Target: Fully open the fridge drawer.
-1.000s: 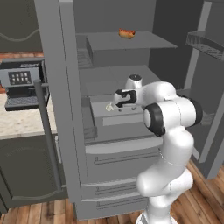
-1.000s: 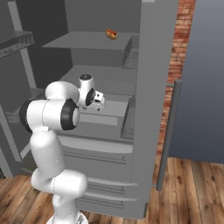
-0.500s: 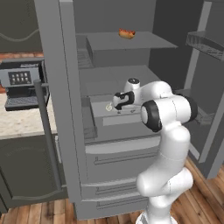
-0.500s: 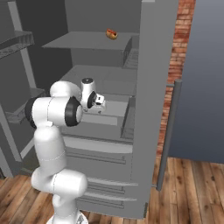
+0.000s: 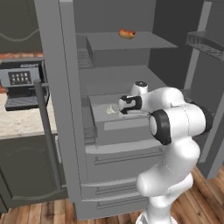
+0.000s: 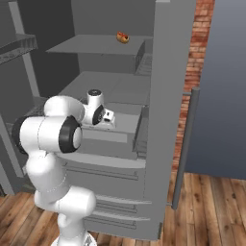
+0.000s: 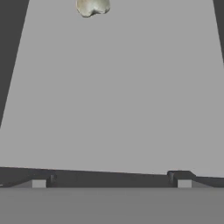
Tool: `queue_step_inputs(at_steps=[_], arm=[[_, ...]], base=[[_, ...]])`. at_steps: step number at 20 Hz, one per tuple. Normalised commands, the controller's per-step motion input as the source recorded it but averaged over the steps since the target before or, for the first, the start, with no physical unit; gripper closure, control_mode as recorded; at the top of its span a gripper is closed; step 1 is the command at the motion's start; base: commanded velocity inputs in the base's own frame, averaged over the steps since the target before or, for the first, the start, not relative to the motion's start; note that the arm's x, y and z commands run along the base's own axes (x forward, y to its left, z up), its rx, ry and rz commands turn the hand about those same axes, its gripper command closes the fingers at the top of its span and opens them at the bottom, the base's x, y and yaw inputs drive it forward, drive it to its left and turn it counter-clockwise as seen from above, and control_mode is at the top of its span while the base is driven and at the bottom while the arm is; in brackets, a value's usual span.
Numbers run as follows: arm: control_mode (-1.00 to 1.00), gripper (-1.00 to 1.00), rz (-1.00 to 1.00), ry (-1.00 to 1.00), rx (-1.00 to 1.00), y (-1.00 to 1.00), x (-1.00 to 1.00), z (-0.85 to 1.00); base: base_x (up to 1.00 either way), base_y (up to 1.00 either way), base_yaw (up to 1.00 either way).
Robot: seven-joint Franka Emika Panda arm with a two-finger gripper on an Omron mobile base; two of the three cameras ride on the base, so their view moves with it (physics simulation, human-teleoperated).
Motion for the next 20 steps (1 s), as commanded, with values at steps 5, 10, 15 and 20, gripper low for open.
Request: queue_step_inputs(at_steps=[5, 10, 15, 20], arm=[[-1.0, -1.0, 0.0, 0.06, 0.0, -0.2, -1.0, 0.01], [-1.0, -1.0, 0.02, -0.04, 0.0, 0.01, -0.58, 0.56], [-1.0, -1.0, 0.05, -0.22, 0.0, 0.17, -0.33, 0.93], [-1.0, -1.0, 0.0, -0.3, 0.0, 0.06, -0.7, 1.0]], base=[[0.0, 0.0, 0.0], [0.0, 0.0, 0.0], [0.0, 0.0, 0.0], [0.0, 0.0, 0.0]])
